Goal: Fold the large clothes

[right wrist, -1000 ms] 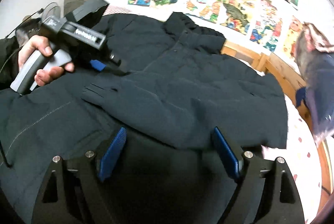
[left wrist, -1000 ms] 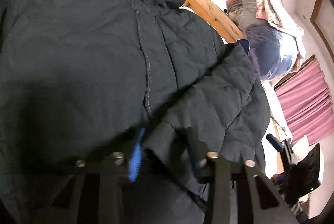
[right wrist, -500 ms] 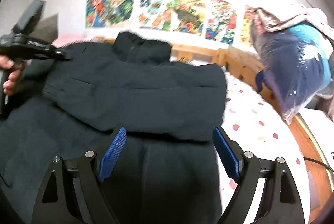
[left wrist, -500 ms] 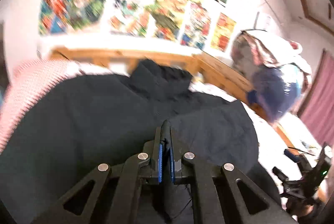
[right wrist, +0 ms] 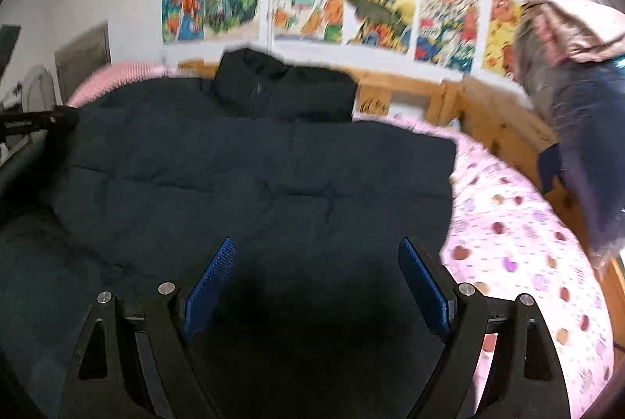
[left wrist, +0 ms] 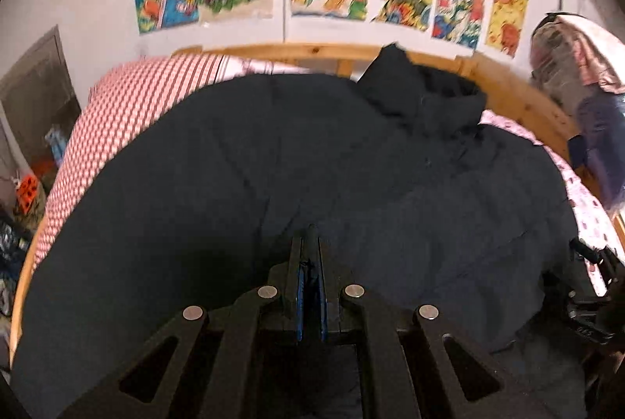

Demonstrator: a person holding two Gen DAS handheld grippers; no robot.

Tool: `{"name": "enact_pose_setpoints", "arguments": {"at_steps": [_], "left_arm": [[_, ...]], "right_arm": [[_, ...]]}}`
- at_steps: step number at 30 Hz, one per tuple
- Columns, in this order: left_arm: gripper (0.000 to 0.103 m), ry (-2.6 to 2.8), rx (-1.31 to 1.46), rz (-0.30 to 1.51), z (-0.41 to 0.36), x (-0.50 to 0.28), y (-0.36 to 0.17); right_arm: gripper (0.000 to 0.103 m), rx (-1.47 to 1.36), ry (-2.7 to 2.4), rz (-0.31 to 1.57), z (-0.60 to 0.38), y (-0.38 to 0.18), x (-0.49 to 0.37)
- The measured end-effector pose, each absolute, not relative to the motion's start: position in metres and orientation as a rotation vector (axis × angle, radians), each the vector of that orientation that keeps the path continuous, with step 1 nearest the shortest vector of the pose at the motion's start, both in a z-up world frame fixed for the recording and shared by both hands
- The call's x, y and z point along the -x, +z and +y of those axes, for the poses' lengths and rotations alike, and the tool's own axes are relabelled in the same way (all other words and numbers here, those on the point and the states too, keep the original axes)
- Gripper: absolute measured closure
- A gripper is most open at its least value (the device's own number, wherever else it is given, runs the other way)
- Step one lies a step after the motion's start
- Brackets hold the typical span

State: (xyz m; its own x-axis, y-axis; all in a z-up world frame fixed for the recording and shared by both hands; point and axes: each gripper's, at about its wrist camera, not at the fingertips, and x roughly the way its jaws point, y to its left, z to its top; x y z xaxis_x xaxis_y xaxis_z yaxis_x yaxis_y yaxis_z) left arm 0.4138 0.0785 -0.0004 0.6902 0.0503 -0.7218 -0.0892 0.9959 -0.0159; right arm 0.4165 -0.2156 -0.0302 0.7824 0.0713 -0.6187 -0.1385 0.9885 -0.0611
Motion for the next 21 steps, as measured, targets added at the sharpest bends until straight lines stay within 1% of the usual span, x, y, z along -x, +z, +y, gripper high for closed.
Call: {"name": "enact_pose_setpoints", "arguments": {"at_steps": [5, 8, 11, 12, 13, 15, 16, 18, 20, 21], "left_arm": [[0.097, 0.092, 0.064, 0.869, 0.081, -0.421, -0.025], [0.097, 0.085, 0.072, 0.876, 0.080, -0.419, -0.031], [0.094, 0.068, 0.106, 0.843, 0.084, -0.411, -0.025], [0.091, 0.059, 0.117, 0.833, 0.087, -0.408, -0.022], [0.087, 0.058, 0.132, 0.819, 0.089, -0.403, -0.017], [0.074, 0.061, 0.155, 0.802, 0.094, -0.397, -0.008], [0.070, 0.048, 0.176, 0.790, 0.096, -0.390, -0.003], [0.046, 0.042, 0.200, 0.760, 0.101, -0.378, 0.007], [0.036, 0.046, 0.215, 0.713, 0.107, -0.360, 0.019], [0.034, 0.043, 0.224, 0.700, 0.109, -0.353, 0.024]], "right_arm": [[0.021, 0.112, 0.107, 0.806, -0.206, -0.076, -0.440], [0.019, 0.098, 0.108, 0.833, -0.204, -0.088, -0.445], [0.017, 0.097, 0.109, 0.839, -0.203, -0.093, -0.446], [0.017, 0.095, 0.109, 0.835, -0.203, -0.094, -0.445], [0.017, 0.092, 0.108, 0.826, -0.203, -0.093, -0.442], [0.017, 0.093, 0.104, 0.805, -0.204, -0.089, -0.436], [0.017, 0.096, 0.097, 0.790, -0.204, -0.084, -0.431], [0.017, 0.099, 0.088, 0.759, -0.206, -0.070, -0.417], [0.017, 0.097, 0.098, 0.739, -0.214, -0.053, -0.410], [0.017, 0.094, 0.105, 0.733, -0.215, -0.046, -0.404]]}}
